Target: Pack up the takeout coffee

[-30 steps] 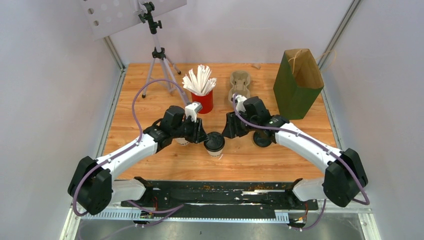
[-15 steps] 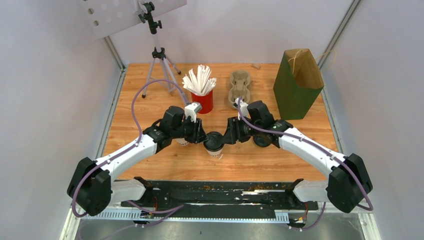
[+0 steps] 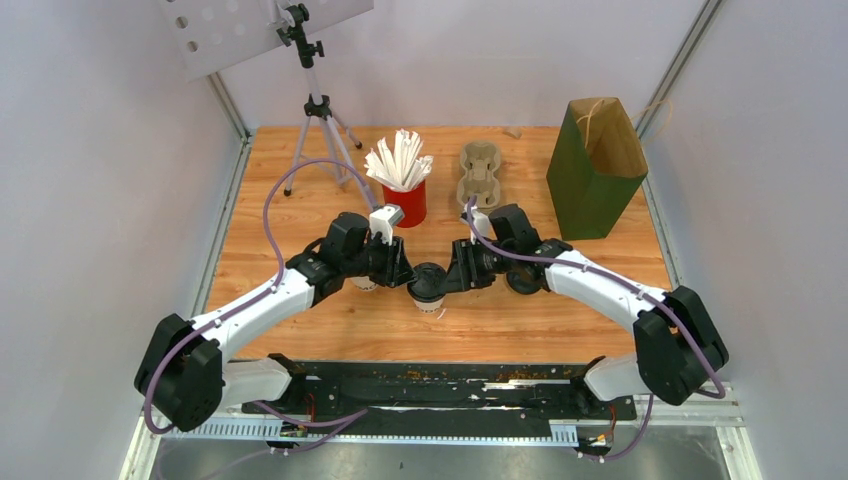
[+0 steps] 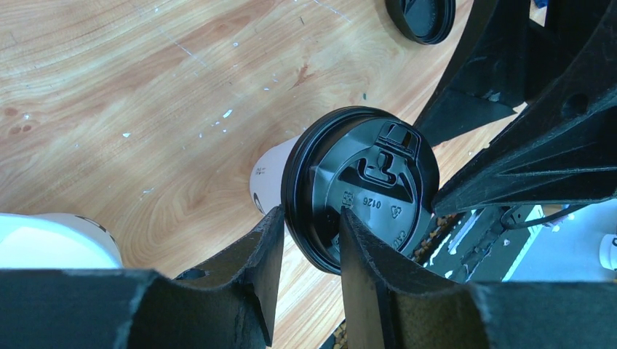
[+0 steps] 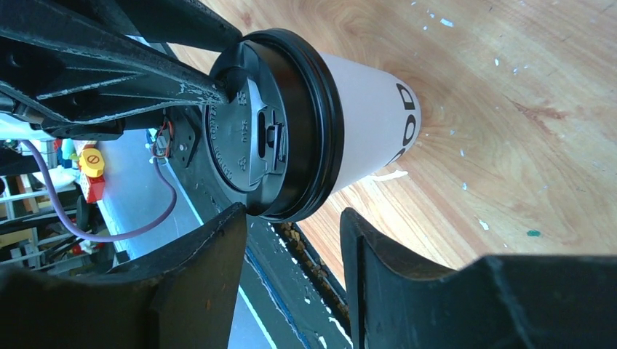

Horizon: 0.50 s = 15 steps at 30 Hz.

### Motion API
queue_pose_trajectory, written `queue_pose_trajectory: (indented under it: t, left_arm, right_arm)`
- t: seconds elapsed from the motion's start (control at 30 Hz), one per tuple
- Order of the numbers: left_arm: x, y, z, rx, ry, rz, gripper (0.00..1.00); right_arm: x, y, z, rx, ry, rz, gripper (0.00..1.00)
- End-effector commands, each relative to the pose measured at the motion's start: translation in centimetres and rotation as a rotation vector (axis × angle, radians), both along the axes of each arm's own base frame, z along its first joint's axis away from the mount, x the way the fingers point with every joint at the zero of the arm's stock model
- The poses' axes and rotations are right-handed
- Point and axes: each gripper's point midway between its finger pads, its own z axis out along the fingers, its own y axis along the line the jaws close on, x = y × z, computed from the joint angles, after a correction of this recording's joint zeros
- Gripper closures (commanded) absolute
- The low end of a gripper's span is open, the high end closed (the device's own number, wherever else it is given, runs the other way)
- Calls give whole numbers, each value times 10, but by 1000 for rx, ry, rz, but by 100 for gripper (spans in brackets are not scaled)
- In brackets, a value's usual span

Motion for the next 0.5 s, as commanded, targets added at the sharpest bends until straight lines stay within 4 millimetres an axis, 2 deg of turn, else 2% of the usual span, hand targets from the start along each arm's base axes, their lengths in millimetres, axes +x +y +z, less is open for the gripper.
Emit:
queue_pose_trajectory:
  t: [0.0, 0.37, 0.47]
  left_arm:
    - [-5, 2, -11, 46, 35, -6, 59]
    - [-5, 1, -12, 46, 36, -9, 59]
    - [-6, 2, -13, 49, 39, -9, 59]
  right_arm:
    - [4, 9, 6, 61, -14, 19, 51]
    - [10, 13, 5, 80, 1, 18, 50]
    - [10, 12, 2, 80, 6, 15, 53]
